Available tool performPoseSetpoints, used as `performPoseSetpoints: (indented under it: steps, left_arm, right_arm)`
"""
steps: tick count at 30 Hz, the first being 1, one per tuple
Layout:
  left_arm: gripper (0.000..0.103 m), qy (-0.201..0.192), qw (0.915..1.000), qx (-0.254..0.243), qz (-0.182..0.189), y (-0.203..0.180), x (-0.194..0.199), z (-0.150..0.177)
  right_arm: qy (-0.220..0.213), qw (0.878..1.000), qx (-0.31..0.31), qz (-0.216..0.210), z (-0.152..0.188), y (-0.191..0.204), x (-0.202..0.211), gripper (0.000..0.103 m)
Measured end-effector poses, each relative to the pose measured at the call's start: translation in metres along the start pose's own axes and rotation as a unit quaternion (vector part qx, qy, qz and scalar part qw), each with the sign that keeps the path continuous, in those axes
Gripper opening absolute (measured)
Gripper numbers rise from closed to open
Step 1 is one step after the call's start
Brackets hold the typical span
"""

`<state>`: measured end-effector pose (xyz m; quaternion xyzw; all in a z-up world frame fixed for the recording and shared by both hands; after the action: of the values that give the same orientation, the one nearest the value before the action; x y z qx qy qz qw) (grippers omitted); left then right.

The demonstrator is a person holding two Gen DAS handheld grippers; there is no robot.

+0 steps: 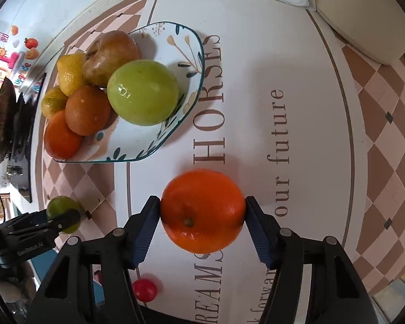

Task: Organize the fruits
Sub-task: 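Grasp the green apple with the left tool while the right tool grasps the orange, then lower the green apple onto the plate with the left tool while the right tool places the orange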

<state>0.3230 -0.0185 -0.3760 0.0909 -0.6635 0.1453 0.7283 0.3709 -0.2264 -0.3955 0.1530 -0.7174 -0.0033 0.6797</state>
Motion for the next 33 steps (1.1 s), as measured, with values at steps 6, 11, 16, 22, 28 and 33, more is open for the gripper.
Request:
performPoseSetpoints:
  steps: [6,11,16,22,28,33]
  left_arm:
    - [0.06,0.005,0.9999,0.005,0.011,0.015,-0.005,0.003]
    - [0.06,0.011,0.9998,0.007,0.017,0.018,-0.011,-0.01]
    - [0.06,0.017,0.9985,0.021,0.048,0.023,0.005,-0.028]
    - [0.06,0.012,0.9907,0.064,0.119,0.031,0.053,-0.052]
    - [0.06,-0.017,0.9829,0.089,0.16,0.037,0.096,-0.095]
    - [0.06,-0.03,0.9816,0.112,0.152,0.042,0.098,-0.135]
  right_arm:
    - [0.028,0.999,0.024,-0.039,0.014,0.031,-0.014,0.066]
    - [0.025,0.999,0.024,-0.029,0.013,0.037,-0.016,0.066]
    - [0.027,0.999,0.017,-0.043,0.015,0.035,-0.012,0.065]
    - [-0.013,0.993,-0.038,-0.114,-0.003,0.028,0.016,0.065]
    - [-0.087,0.988,-0.045,-0.12,-0.059,0.017,0.068,0.065]
    - [-0.107,0.99,-0.043,-0.078,-0.107,-0.002,0.075,0.065]
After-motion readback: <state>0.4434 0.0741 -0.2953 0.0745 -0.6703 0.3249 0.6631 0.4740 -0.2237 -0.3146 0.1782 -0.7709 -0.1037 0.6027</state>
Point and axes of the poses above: each gripper's, at about its wrist camera, not at the fingertips, and x roughly against the way its jaws point, y to its left, z to its underside, the point moved 5 cm from there along -x, roughly the way its jaws point, and after that the axes turned 15 degrees about x, right-handed, at the moved point
